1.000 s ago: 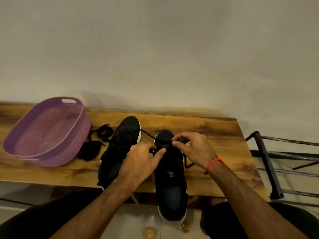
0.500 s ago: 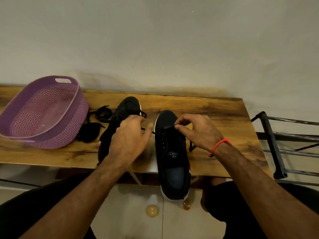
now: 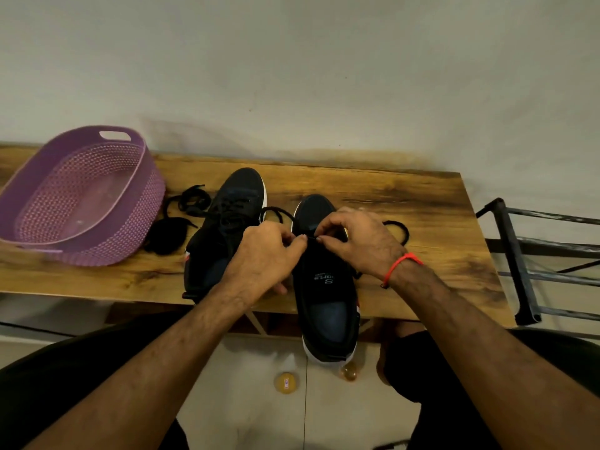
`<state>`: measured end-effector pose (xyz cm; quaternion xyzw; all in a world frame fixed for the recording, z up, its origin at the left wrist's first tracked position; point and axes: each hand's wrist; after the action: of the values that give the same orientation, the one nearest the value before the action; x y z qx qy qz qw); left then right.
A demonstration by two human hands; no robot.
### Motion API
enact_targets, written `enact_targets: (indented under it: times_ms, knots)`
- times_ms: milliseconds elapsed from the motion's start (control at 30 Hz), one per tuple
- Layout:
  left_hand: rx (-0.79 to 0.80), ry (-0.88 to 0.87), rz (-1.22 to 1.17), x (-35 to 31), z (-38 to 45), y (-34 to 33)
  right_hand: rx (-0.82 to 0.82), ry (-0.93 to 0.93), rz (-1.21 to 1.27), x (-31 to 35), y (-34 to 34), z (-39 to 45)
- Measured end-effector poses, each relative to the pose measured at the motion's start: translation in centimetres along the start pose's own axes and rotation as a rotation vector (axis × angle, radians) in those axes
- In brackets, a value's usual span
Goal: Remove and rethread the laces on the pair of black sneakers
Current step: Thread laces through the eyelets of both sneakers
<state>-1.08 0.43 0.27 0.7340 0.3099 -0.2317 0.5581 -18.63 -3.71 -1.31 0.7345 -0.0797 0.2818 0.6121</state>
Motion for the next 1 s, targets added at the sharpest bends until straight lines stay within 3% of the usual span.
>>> enact_targets:
  times_ms: [333, 1000]
  knots:
    - [0.139, 0.18, -0.478, 1.7, 0.8, 0.3, 0.048, 0.012, -0.093, 0.7, -0.3, -0.4]
    - [0.117, 0.098, -0.377, 1.5, 0.5, 0.4, 0.071, 0.015, -0.139, 1.8, -0.8, -0.6]
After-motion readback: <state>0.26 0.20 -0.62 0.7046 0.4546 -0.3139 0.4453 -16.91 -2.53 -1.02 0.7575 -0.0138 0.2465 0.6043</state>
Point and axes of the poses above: each hand's wrist, its own z-axis towards the middle knuckle, its own y-axis out of the back of the hand, x = y × z, and after that the axes turned 4 degrees about -y, right-handed
